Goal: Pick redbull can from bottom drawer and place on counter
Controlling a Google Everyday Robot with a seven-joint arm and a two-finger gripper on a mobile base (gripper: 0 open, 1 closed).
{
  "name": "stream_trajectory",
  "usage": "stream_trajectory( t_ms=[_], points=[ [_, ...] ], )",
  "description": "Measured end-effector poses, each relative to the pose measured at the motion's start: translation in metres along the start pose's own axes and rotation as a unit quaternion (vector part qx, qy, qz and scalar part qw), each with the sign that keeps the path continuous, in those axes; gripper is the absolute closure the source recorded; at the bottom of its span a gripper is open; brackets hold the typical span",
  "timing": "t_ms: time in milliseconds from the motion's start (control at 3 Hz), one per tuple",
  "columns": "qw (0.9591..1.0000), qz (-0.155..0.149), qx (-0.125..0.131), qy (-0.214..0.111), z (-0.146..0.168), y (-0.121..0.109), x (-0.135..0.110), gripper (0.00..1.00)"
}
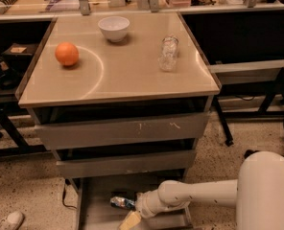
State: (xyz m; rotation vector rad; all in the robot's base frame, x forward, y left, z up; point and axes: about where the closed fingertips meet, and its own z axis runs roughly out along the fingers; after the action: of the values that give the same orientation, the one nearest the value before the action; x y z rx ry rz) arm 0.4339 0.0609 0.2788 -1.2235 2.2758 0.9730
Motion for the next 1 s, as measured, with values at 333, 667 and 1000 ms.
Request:
stream_trajectory(
  t_ms=[333,667,1000],
  points=[
    [1.0,-0.005,0.0,-0.007,0.007,-0.012,-0.002,0.0],
    [0.9998,-0.008,-0.006,-0.019,0.032,-0.043,-0.003,0.0],
    [0.9998,-0.005,-0.009,-0.02,0.037,-0.043,0.0,0.0]
  ],
)
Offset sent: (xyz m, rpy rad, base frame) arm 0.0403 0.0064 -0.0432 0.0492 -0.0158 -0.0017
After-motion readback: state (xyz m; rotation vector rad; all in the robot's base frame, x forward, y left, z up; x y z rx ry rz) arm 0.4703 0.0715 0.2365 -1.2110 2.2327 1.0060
